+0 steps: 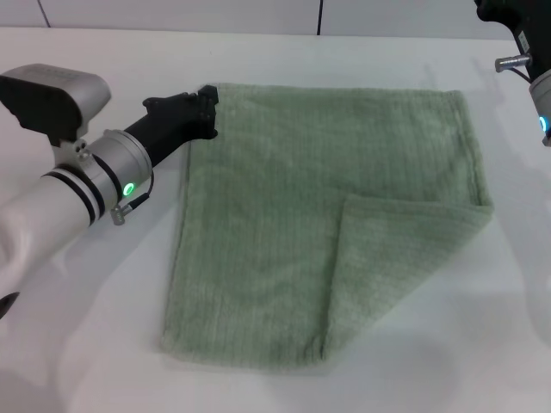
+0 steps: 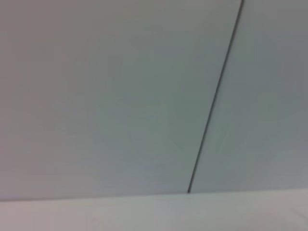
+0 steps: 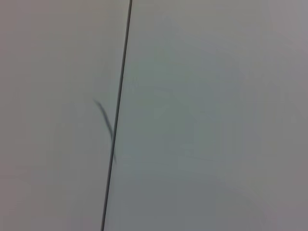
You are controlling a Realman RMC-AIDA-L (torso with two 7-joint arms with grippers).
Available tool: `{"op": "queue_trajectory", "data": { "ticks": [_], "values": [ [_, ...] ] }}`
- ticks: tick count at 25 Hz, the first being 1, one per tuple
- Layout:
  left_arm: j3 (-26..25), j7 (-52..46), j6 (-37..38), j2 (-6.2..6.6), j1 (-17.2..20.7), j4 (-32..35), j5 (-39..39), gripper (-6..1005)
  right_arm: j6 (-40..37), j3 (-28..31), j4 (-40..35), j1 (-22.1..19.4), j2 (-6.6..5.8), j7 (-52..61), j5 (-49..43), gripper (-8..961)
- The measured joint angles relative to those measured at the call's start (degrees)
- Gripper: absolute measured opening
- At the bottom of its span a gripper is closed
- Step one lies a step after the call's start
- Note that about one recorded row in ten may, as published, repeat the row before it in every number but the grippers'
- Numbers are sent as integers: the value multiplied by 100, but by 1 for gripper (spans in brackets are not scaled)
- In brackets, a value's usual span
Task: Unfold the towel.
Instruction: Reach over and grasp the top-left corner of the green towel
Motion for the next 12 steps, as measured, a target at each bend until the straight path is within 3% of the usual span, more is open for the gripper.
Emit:
{"op": "queue_trajectory", "data": {
  "ticks": [12],
  "values": [
    [288, -79, -901, -26, -179, 138, 0, -2, 0, 0, 0, 26, -4, 8, 0, 784]
  ]
}}
